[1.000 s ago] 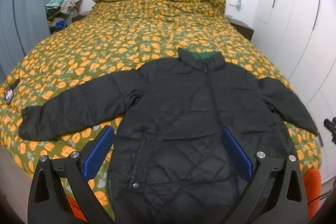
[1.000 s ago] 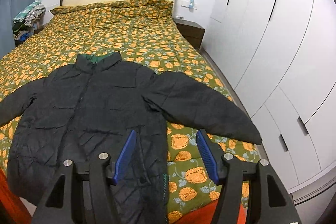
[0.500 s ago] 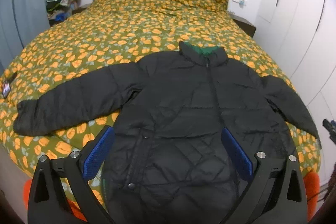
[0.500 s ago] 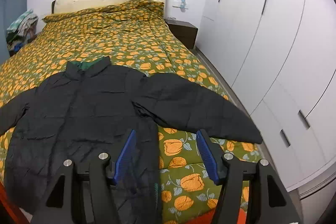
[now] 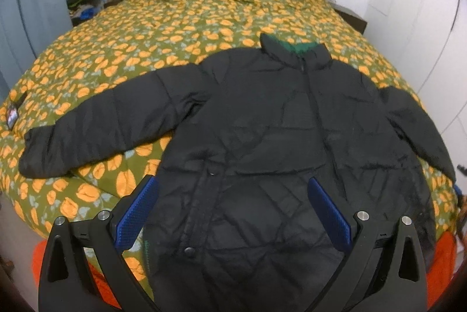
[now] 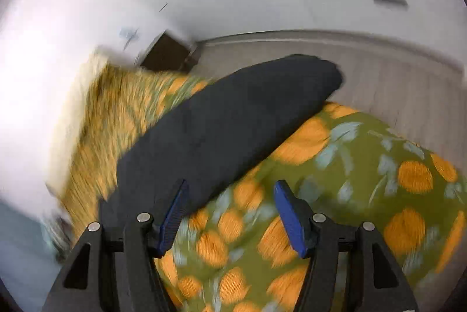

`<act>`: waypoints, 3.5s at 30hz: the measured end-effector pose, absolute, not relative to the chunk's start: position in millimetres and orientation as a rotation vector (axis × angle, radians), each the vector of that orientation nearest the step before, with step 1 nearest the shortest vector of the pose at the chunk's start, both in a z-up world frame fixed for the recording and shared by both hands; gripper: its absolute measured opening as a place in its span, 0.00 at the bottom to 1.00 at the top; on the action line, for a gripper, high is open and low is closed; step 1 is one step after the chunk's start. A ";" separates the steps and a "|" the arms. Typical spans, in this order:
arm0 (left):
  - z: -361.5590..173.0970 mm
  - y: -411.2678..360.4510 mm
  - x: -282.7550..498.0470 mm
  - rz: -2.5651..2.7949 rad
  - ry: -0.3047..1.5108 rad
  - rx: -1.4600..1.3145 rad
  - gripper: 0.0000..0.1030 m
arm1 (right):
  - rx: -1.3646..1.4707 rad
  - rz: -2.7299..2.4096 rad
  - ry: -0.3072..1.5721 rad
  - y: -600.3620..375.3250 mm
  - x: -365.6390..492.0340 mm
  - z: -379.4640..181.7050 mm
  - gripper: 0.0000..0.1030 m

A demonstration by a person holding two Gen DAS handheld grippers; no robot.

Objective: Fold large clothes

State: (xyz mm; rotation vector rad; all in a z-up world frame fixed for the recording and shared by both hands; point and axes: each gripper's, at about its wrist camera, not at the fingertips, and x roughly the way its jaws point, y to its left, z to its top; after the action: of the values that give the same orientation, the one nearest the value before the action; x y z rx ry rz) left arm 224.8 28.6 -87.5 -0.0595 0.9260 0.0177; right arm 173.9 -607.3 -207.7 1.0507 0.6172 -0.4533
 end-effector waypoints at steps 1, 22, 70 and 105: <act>-89.0 26.3 225.8 0.017 0.935 -0.051 0.99 | 1.099 -0.447 0.584 -619.3 172.5 -214.0 0.61; -109.2 19.1 241.0 0.020 0.974 -0.045 0.99 | 0.457 0.049 0.448 -453.3 280.3 -40.8 0.11; -175.3 55.3 425.4 -0.048 0.972 0.016 0.10 | 0.248 0.168 0.827 -312.6 388.9 -127.9 0.42; -227.0 58.2 415.1 -0.062 0.933 0.012 0.22 | 0.228 0.195 1.089 -279.8 463.4 -199.9 0.41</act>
State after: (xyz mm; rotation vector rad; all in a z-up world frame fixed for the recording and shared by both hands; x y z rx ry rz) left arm 415.1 58.2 -227.0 0.0119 0.9334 -0.0618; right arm 463.4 -279.8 -199.9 0.2277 1.0893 0.1948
